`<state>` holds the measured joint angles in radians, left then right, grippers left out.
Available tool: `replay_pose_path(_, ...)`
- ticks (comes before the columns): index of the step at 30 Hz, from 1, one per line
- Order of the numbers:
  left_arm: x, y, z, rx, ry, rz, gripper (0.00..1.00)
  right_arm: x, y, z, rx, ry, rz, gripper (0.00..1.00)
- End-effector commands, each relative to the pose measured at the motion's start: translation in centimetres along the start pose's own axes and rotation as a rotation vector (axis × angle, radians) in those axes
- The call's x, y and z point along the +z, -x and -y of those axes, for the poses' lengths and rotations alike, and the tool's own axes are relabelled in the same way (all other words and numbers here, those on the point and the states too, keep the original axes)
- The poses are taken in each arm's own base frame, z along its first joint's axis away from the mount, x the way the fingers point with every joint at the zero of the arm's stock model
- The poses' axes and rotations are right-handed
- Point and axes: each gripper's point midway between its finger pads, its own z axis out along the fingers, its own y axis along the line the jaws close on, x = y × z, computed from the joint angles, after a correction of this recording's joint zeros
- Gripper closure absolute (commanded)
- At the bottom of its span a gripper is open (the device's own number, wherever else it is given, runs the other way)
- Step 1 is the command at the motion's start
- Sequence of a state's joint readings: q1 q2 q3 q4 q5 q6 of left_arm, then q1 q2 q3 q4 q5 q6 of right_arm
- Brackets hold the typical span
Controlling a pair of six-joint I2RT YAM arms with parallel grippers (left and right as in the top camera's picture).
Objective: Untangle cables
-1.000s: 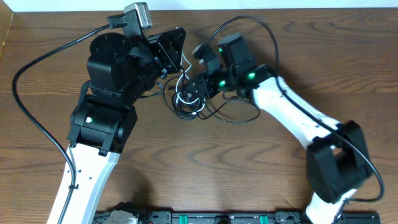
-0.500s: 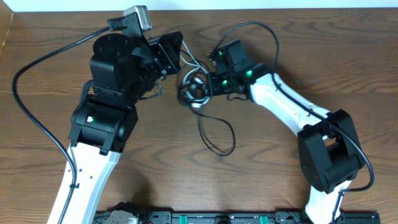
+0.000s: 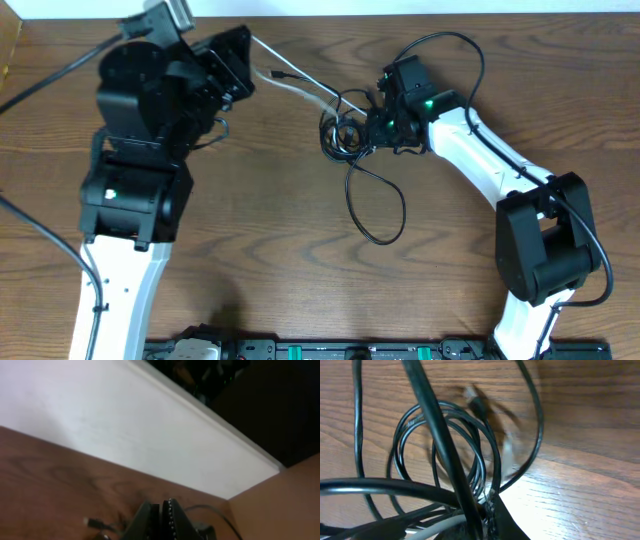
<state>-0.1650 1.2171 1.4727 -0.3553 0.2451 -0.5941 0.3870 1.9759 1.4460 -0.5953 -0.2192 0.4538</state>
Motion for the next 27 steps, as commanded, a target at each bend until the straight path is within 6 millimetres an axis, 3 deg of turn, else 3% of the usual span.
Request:
replay_pose_path(1, -5.8, 7.2, 3.8, 0.06, -0.063, 0.246, 0.92, 1.1, -1.3, 5.6, 0.091, -0.152, -0.032, 0.94)
replay_pose_path(7, -7.6, 8.4, 4.9, 0.071, -0.086, 0.291, 0.93, 1.4, -2.0, 7.2, 0.121, -0.17, -0.048, 0.92)
replay_pose_path(11, -8.2, 8.1, 4.9, 0.089, -0.076, 0.281, 0.93, 1.5, -2.0, 7.6, 0.102, -0.17, -0.049, 0.81)
replay_pose_path(14, -7.4, 6.2, 3.4, 0.072, -0.023, 0.197, 0.92, 1.5, -2.2, 7.0, 0.059, -0.139, -0.065, 0.68)
replay_pose_path(18, -5.4, 2.7, 0.1, 0.064, 0.092, 0.04, 0.93, 1.1, -2.2, 6.7, 0.036, -0.123, -0.071, 0.69)
replay_pose_path(22, -3.5, -0.9, -3.2, 0.071, 0.2, -0.121, 0.93, -1.1, -1.2, 5.9, -0.003, -0.108, -0.043, 0.69)
replay_pose_path(27, -1.9, -4.1, -6.1, 0.125, 0.281, -0.272, 0.93, -5.7, 0.7, 2.8, -0.122, -0.015, 0.052, 0.42)
